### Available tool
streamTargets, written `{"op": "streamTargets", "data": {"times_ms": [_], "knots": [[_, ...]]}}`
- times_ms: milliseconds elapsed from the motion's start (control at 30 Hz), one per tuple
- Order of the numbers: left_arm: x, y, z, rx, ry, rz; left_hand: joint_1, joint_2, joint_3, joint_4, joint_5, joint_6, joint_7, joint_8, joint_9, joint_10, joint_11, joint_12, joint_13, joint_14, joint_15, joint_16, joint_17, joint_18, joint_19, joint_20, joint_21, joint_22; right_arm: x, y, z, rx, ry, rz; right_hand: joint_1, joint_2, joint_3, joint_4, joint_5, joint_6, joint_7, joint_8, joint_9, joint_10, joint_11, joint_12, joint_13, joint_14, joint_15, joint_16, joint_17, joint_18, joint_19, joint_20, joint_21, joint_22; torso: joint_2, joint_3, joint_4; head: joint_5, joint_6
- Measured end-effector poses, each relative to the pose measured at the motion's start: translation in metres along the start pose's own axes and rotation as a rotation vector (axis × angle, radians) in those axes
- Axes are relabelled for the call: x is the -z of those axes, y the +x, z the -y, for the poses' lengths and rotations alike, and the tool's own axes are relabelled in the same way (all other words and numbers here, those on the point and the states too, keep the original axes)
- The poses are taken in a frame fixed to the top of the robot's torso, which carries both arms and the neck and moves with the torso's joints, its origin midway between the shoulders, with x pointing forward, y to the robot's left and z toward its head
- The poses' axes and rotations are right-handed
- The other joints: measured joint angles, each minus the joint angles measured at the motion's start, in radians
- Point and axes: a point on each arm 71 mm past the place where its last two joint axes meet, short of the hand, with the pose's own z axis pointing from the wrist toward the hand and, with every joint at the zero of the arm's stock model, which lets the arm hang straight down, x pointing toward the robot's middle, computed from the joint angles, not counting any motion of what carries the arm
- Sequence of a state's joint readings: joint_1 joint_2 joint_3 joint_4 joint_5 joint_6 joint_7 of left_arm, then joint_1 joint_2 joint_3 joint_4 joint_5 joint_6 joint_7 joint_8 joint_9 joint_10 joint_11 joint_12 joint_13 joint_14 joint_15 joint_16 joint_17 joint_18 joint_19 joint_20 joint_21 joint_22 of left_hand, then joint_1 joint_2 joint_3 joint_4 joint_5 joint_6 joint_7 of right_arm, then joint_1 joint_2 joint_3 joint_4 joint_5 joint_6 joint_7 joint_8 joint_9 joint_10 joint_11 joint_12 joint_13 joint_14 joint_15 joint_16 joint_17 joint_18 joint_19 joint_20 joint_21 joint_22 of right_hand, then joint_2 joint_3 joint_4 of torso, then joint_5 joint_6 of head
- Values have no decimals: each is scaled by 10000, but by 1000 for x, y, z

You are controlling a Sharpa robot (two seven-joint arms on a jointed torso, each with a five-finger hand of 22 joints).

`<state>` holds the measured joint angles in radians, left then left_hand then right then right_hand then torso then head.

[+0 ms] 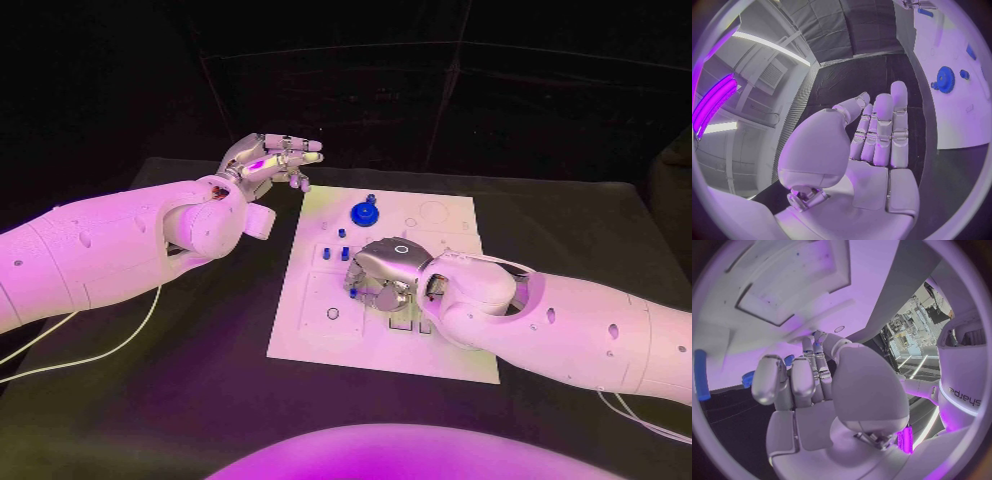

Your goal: Assemble the parts on the task board

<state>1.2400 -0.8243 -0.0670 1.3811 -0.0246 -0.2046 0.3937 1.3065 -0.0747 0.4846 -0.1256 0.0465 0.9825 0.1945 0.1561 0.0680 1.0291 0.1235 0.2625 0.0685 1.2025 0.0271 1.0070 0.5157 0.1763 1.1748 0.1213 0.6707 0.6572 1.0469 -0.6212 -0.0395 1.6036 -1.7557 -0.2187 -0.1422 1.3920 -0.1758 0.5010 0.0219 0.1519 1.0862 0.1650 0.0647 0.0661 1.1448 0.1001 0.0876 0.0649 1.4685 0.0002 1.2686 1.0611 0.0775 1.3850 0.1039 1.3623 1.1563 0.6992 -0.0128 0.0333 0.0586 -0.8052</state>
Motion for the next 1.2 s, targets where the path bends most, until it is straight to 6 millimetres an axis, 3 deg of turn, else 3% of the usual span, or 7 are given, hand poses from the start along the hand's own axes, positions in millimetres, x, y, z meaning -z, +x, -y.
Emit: {"op": "streamTargets", "data": {"times_ms": [233, 267, 400, 833, 967, 1033, 1200], "knots": [[0, 0, 0, 2, -18, -5, 0, 0, 0, 0, 0, 0, 0, 0, 0, 0, 0, 0, 0, -21, 21, 0, -4, 0, 0, 0, 0, 1, 2, 1, 0, -96, -39, 80, -237, -238, -336, 0, 0, -432, -20, 1, -18, -326, -3, -84, -33, -35, 35, -127, -195, 13, -245, 84, -357, -535, 0, 0, 0, 0, 2], [0, 0, 0, 2, -19, -5, 0, 0, 0, 0, 0, 0, 0, 0, 0, 0, 0, 0, 0, -36, 36, 0, -12, -1, 0, 0, 0, 1, 2, 0, 1, -112, -44, 107, -263, -264, -446, 0, 0, -595, -20, 1, -21, -443, 6, -103, -31, -35, 35, -207, -304, 130, -362, 81, -506, -786, 0, 0, 0, 1, 4], [0, -1, 0, 1, -26, 0, 0, 0, 0, 0, 0, 0, 0, 0, 0, -36, -36, 0, 0, -35, 35, 0, -11, -1, 0, 0, 0, 1, 7, -2, 3, -183, -41, 325, -303, -224, -929, -67, -1, -1062, -26, 1, -21, -826, 34, -64, -4, -35, 35, -352, -565, 160, -447, 88, -784, -1204, 0, 3, 0, -8, 16], [1, -2, 0, 3, -46, 1, 37, -37, 0, 0, 0, -37, 36, 0, 0, -74, -1, 0, 1, -35, 35, 0, -22, -3, 0, 0, 0, 2, 52, -28, 32, -646, 729, 1369, -305, -34, -1347, -94, 166, -1115, -5, 2, 7, -836, 14, 274, 16, -35, 34, -403, -680, 160, -414, 54, -784, -1172, -21, 0, -21, -246, 233], [1, -2, 0, 3, -50, 3, 37, -37, 0, 0, 0, -36, 36, 0, 0, -74, -1, 0, 1, -35, 35, 0, -21, -3, 0, 0, 0, 2, 65, -44, 51, -638, 1391, 1490, -330, -58, -2111, -38, -108, -1570, -173, 2, -4, -1617, 97, 118, -6, -25, 115, -494, -835, 159, -452, 93, -990, -1413, -22, 2, -27, -355, 336], [1, -2, 0, 2, -52, 2, 37, -37, 0, 0, 0, -36, 36, 0, 0, -73, -1, 0, 1, -35, 35, 0, -21, -4, 0, 0, 0, 2, 69, -47, 58, -633, 1695, 1425, -120, 152, -2854, 49, -187, -1721, -324, 2, -3, -2012, 178, 117, 1, -16, 196, -510, -899, 159, -478, 165, -1009, -1478, -20, 4, -27, -417, 384], [1, -1, -1, 3, -58, -10, 37, -37, 0, 1, 0, -36, 36, 0, 0, -73, -2, 0, 1, -35, 35, 0, -21, -4, 0, 0, 0, 3, 75, -48, 69, -580, 2236, 1209, 178, 274, -3405, 179, -187, -1741, -345, 2, -3, -2126, 196, 283, 7, -17, 195, -510, -899, 159, -446, 197, -1010, -1483, -7, 5, -25, -516, 458]]}}
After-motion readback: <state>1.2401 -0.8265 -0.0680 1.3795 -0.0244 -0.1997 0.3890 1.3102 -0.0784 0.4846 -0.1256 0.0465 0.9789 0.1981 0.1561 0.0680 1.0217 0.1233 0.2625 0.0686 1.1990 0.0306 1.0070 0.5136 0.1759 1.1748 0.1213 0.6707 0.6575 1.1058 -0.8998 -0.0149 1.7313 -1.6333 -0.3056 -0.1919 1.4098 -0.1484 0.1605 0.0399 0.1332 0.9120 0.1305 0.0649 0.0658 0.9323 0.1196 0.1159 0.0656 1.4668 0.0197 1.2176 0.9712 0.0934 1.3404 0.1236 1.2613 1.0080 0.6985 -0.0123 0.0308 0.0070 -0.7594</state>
